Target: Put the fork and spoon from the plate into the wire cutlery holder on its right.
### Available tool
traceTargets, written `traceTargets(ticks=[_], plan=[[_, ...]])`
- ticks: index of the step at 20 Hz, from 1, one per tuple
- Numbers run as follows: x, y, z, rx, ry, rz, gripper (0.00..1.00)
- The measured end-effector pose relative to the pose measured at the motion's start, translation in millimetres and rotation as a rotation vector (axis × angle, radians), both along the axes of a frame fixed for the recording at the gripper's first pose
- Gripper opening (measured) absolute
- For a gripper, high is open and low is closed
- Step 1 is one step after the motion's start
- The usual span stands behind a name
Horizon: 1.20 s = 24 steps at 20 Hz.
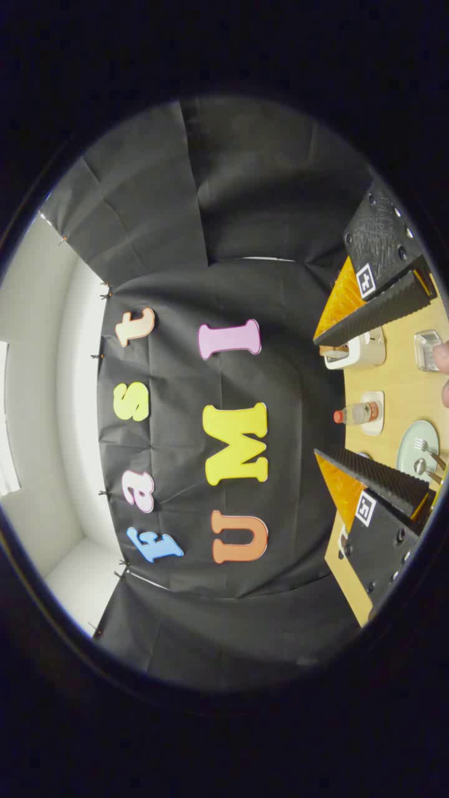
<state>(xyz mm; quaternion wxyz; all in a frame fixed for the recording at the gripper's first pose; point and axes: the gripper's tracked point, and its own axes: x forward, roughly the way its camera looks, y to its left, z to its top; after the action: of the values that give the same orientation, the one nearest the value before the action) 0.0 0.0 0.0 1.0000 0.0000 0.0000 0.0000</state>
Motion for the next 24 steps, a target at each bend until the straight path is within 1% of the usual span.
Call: traceTargets(ticks=[16, 20, 24], plan=[[-1.8, -10.1, 6.3, 0.027, -0.012, -0.007, 0.95], [-2.1, -10.2, 0.1, 0.029, 0.012, -0.010, 0.95], [-4.9, -5.0, -20.0, 0.012, 0.065, -0.002, 0.96]])
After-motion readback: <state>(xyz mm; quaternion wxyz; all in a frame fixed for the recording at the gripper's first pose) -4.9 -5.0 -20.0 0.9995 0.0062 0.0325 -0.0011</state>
